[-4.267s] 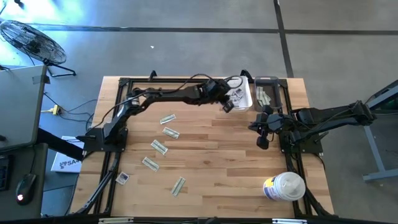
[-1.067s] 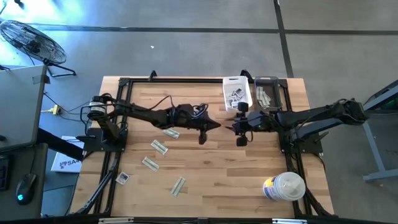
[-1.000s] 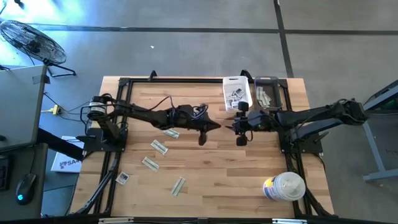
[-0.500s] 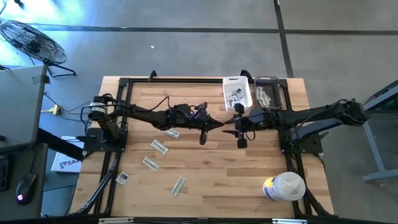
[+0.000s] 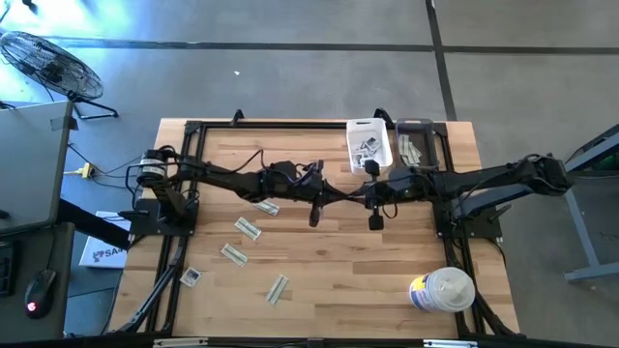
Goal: Pick & Place First Aid Supplies
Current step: Put the bandage into the gray bin
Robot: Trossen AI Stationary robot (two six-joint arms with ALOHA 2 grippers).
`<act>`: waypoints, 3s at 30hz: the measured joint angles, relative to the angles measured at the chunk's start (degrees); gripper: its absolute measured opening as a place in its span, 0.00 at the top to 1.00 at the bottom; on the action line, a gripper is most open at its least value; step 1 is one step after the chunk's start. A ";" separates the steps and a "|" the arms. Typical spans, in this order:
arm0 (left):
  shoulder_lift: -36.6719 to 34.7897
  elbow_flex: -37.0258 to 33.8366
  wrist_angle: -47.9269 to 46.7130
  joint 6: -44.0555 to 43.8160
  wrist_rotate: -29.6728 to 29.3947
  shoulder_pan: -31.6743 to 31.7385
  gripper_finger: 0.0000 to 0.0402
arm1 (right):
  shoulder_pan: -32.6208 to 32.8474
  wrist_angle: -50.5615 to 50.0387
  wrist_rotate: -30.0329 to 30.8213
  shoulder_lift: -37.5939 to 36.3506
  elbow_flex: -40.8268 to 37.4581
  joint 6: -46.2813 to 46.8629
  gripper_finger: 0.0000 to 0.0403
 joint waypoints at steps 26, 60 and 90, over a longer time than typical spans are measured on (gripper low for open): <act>-9.49 -0.07 -30.65 1.55 -3.81 -0.44 0.60 | -17.96 -40.72 42.39 -7.04 0.02 16.26 0.99; -9.42 0.02 -29.57 1.25 -4.04 -0.39 0.60 | -48.38 -38.23 25.86 16.04 4.96 20.37 0.84; -16.47 -5.44 -70.58 -29.79 -21.19 -3.82 0.60 | -33.36 -12.10 -11.84 -8.41 -2.03 9.13 0.70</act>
